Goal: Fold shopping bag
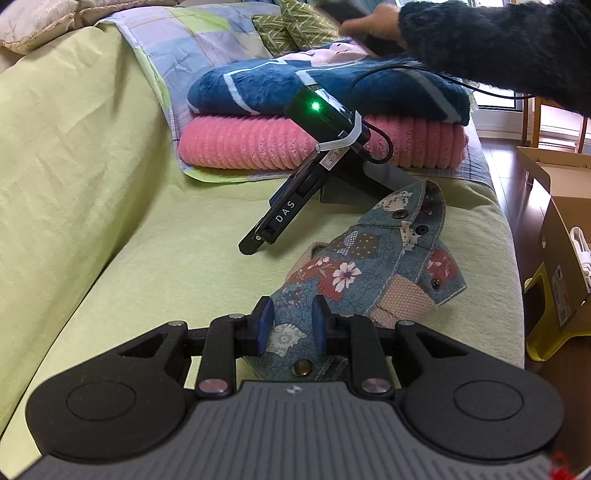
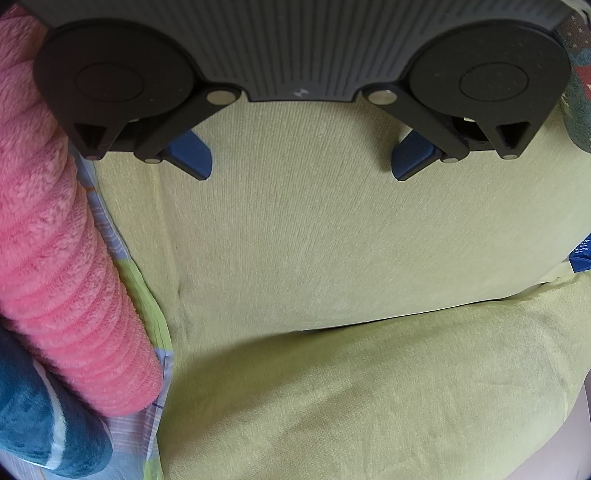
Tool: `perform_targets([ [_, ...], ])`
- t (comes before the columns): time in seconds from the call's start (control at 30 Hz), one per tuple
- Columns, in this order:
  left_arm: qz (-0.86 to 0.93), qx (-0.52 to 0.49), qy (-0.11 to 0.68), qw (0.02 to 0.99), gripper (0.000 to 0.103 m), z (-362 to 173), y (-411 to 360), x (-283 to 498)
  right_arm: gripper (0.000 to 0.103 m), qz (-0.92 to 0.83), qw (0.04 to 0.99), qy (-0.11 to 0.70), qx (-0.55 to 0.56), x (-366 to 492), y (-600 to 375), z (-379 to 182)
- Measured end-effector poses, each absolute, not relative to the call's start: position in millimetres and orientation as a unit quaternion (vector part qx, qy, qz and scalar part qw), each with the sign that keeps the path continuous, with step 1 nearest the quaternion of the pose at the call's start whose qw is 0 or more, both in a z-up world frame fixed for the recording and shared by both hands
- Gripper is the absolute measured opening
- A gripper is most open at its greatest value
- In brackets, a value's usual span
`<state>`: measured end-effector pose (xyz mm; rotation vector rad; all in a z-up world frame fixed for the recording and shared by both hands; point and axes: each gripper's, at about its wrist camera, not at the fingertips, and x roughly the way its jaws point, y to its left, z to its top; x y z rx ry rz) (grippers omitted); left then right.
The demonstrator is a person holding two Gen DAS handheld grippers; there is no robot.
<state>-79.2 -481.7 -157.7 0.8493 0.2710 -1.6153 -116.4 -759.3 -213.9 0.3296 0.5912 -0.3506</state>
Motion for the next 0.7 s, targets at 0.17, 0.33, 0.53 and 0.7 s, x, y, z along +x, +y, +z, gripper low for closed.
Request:
perform_targets([
  [0.17,-0.697,0.365,0.116,0.606,0.025,-158.6,-480.8,-79.0,0.103,-0.171,0.928,0.289,0.161,-116.1,-759.3,-214.0],
  [0.33,-0.698,0.364,0.116,0.606,0.025,-158.7,-480.3,-78.4,0.103,-0.171,0.928,0.289,0.161,-116.0,-759.4,-214.0],
  [0.53,-0.697,0.363,0.114,0.607,0.025,-159.2,-479.4,-79.0,0.103,-0.17,0.928,0.289,0.16,-115.9,-759.5,-214.1],
  [0.7,-0.697,0.362,0.114,0.608,0.025,-158.7,-479.3,-79.0,0.103,-0.17,0.928,0.289,0.16,-115.7,-759.5,-214.2],
])
